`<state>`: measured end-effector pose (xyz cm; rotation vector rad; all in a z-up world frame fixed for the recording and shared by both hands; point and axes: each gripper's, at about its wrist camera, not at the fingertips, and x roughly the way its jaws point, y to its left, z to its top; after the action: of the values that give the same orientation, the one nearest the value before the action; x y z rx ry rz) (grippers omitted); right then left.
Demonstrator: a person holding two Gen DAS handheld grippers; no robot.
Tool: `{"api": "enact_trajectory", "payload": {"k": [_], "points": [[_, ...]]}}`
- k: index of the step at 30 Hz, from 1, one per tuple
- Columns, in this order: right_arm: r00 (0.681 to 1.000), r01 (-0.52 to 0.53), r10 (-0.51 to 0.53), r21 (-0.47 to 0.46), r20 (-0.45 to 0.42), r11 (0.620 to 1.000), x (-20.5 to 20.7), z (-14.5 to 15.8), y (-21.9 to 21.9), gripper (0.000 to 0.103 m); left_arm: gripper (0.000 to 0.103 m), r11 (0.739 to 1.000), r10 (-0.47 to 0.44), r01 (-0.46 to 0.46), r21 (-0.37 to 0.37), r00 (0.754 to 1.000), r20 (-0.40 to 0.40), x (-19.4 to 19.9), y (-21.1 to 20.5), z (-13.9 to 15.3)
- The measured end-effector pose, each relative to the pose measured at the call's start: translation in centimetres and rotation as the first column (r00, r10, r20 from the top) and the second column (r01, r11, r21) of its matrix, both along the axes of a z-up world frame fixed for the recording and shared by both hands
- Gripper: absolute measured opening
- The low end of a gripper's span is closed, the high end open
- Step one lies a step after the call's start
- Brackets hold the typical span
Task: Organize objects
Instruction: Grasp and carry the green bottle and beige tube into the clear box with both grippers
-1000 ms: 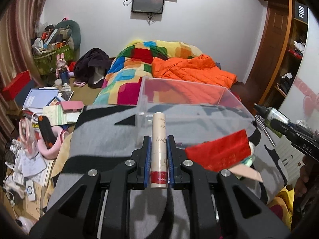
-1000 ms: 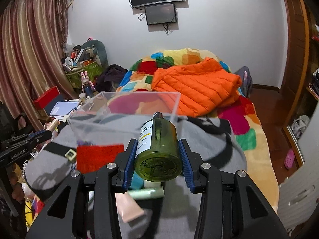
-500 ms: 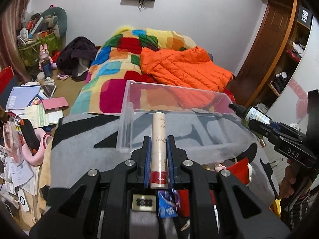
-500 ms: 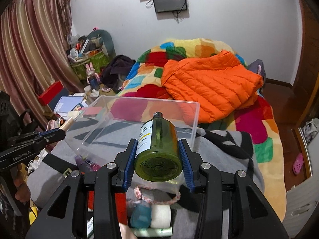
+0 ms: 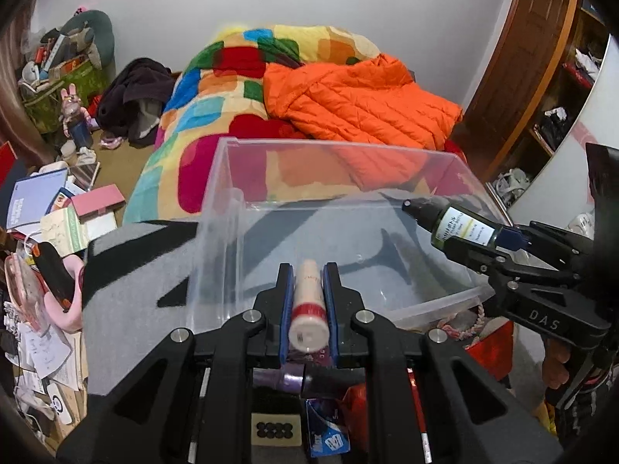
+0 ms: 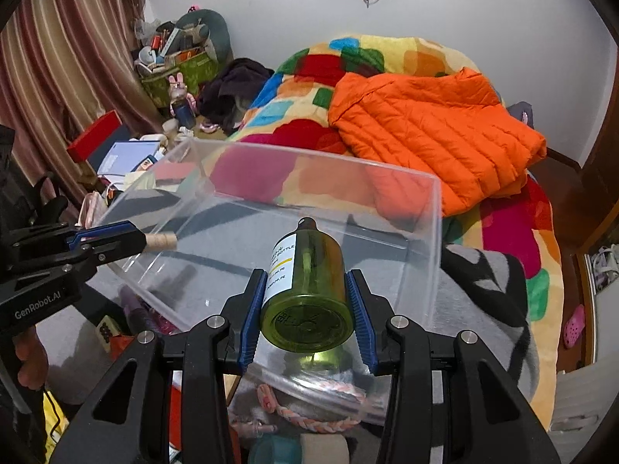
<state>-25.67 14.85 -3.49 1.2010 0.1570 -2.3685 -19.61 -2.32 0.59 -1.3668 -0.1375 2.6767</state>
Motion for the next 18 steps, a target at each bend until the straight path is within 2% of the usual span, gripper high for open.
{"api": "enact_trajectory", "payload": {"k": [11,18], "points": [[1.000,-0.002,0.002,-0.007,0.021,1.000,-0.2,-0.2,-0.2,0.040,0.017,1.000,-0.010,0.010,-0.028,1.000,-0.022,0.0,0.4,-0.1],[1.000,0.016,-0.016,-0.035,-0.006,0.999,1.1,0.8,0.9,0.053,0.032,0.998,0.001,-0.006,-0.068,0.997,-0.073,1.4,0.6,0.7]]}}
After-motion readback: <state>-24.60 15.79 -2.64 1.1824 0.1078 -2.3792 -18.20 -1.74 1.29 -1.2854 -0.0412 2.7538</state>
